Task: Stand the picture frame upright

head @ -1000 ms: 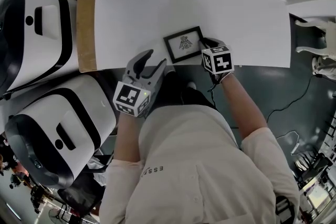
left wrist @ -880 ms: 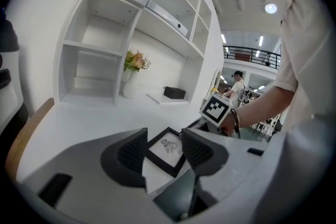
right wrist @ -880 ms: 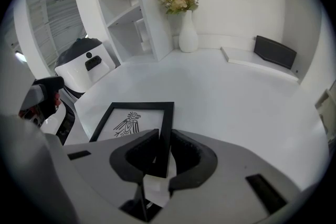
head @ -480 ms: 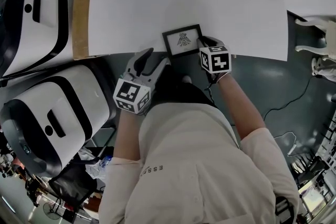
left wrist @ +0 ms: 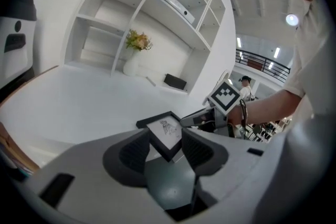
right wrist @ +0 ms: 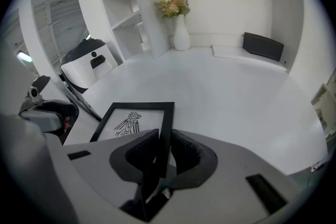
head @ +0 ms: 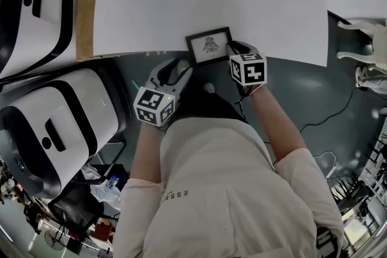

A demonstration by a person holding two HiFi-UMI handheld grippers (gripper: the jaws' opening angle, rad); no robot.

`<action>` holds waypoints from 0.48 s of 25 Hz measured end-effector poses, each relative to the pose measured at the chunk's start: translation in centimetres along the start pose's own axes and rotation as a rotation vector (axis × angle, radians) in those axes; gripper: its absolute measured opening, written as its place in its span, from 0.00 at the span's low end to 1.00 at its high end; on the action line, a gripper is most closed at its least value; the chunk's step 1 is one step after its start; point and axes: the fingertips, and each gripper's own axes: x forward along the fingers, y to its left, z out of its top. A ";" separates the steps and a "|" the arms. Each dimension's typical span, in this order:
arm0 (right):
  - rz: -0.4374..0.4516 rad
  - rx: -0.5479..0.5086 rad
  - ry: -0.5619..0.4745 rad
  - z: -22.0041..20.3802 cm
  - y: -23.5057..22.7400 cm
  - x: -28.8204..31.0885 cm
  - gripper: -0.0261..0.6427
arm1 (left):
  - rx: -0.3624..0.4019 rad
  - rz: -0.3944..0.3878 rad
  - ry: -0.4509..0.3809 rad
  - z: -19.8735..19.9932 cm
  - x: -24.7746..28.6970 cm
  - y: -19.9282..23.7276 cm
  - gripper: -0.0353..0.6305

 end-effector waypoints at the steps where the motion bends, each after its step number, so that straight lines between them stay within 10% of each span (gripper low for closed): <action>1: 0.003 -0.001 -0.001 -0.1 -0.1 -0.1 0.17 | -0.029 -0.002 0.007 -0.4 0.3 0.0 0.33; 12: 0.026 -0.036 -0.001 -0.2 -0.2 -0.3 0.17 | -0.499 -0.069 0.006 -4.0 4.2 1.8 0.33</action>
